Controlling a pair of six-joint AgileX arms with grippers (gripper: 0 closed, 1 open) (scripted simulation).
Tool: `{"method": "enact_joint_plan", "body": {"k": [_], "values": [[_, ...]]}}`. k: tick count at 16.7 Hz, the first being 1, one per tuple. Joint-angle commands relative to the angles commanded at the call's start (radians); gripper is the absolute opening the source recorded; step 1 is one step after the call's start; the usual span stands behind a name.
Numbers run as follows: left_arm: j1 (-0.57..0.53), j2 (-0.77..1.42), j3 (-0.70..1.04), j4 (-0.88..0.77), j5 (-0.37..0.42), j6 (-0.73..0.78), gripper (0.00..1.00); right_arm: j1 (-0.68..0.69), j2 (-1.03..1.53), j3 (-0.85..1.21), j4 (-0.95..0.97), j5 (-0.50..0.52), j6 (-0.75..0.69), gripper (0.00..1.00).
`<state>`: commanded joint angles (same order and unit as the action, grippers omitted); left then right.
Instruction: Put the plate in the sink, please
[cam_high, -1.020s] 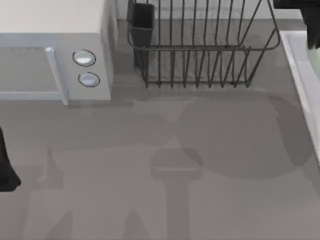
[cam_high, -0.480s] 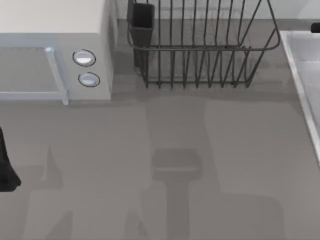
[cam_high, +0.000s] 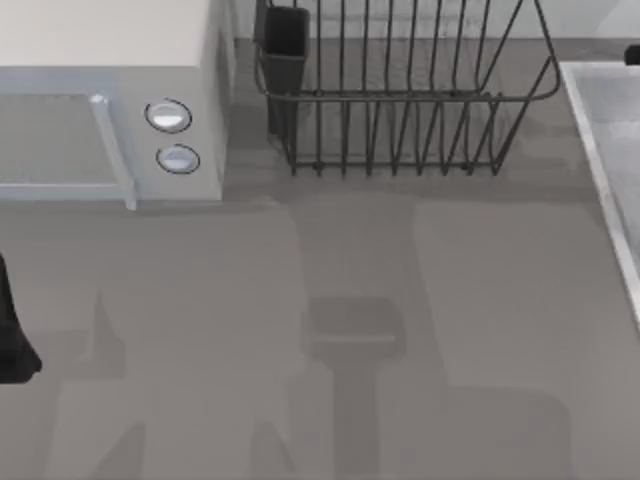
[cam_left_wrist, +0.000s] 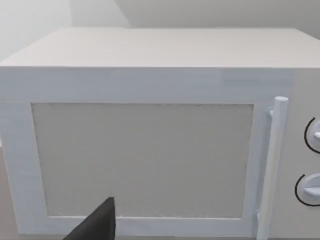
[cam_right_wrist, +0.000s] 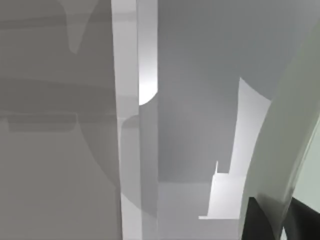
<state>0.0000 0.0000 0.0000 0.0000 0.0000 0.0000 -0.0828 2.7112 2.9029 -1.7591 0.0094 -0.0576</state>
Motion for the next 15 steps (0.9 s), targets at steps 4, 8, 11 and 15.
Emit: {"method": "enact_joint_plan", "body": {"k": [4, 8, 11, 15], "values": [[0.0, 0.0, 0.0, 0.0, 0.0, 0.0, 1.0, 0.0, 0.0, 0.0, 0.0, 0.0, 0.0, 0.53], [0.0, 0.0, 0.0, 0.0, 0.0, 0.0, 1.0, 0.0, 0.0, 0.0, 0.0, 0.0, 0.0, 0.83], [0.0, 0.0, 0.0, 0.0, 0.0, 0.0, 1.0, 0.0, 0.0, 0.0, 0.0, 0.0, 0.0, 1.0], [0.0, 0.0, 0.0, 0.0, 0.0, 0.0, 1.0, 0.0, 0.0, 0.0, 0.0, 0.0, 0.0, 1.0]]}}
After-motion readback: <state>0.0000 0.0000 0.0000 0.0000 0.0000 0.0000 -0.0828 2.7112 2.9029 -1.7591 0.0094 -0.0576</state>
